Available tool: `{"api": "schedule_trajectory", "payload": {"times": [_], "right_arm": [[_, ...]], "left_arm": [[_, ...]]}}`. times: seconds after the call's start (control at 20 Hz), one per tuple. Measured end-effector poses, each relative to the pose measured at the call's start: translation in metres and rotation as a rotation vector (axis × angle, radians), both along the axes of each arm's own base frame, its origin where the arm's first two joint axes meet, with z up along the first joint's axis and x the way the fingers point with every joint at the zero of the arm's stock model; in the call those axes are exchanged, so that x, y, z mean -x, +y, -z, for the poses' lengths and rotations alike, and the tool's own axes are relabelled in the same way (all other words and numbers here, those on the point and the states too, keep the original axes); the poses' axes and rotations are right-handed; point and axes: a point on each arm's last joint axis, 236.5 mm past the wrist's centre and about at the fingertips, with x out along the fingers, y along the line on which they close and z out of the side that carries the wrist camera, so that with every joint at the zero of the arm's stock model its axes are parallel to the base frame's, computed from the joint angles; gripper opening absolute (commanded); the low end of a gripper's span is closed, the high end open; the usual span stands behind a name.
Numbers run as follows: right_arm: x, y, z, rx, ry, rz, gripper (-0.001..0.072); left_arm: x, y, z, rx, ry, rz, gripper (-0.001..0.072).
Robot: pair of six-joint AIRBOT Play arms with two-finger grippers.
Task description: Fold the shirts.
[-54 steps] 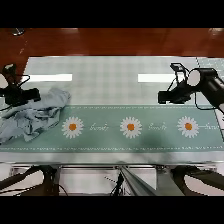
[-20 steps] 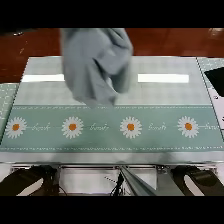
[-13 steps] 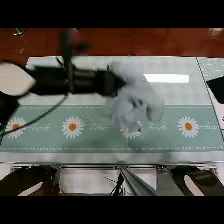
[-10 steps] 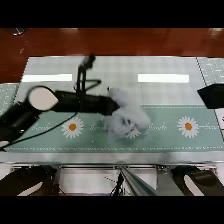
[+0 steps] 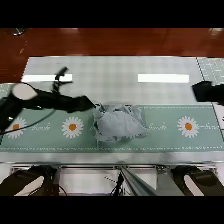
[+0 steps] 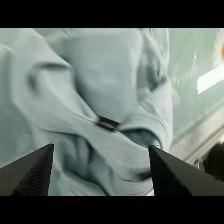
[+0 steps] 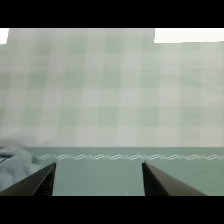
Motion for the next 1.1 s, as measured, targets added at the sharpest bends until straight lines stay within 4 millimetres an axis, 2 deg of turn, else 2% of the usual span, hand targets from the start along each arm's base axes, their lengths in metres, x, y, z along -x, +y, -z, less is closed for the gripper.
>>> {"api": "schedule_trajectory", "payload": {"times": [0.1,0.15,0.2,0.25,0.3,0.35,0.45,0.5,0.6,0.7,0.9,1.1], "right_arm": [[0.007,-0.056,0.002,0.092,0.020,0.171,0.0619],[0.017,-0.090,0.012,0.122,0.059,0.283,0.0619],[0.030,-0.113,0.028,0.117,0.109,0.369,0.0619],[0.041,-0.127,0.048,0.084,0.160,0.428,0.0619],[0.053,-0.129,0.078,0.021,0.233,0.451,0.0619],[0.061,-0.122,0.104,-0.051,0.291,0.446,0.0618],[0.070,-0.094,0.151,-0.202,0.375,0.397,0.0618],[0.071,-0.078,0.167,-0.270,0.390,0.365,0.0618],[0.070,-0.051,0.186,-0.356,0.411,0.304,0.0618],[0.068,-0.029,0.197,-0.408,0.434,0.248,0.0618],[0.061,0.013,0.216,-0.503,0.504,0.137,0.0618],[0.039,0.059,0.228,-0.605,0.553,0.017,0.0618]], "left_arm": [[-0.019,0.041,-0.017,0.003,-0.031,-0.101,0.0703],[-0.018,0.055,-0.019,0.010,-0.025,-0.137,0.0703],[-0.014,0.062,-0.016,0.022,-0.006,-0.159,0.0702],[-0.007,0.060,-0.010,0.053,0.025,-0.166,0.0702],[0.005,0.050,-0.002,0.097,0.061,-0.146,0.0702],[0.020,0.032,0.002,0.164,0.092,-0.104,0.0702],[0.049,-0.006,0.013,0.258,0.135,-0.006,0.0702],[0.059,-0.022,0.018,0.282,0.146,0.030,0.0702],[0.071,-0.050,0.033,0.289,0.162,0.080,0.0680],[0.072,-0.069,0.049,0.266,0.162,0.095,0.0050],[0.063,-0.092,0.053,0.264,0.133,0.143,0.0041],[0.052,-0.091,0.047,0.281,0.115,0.153,0.0041]]}}
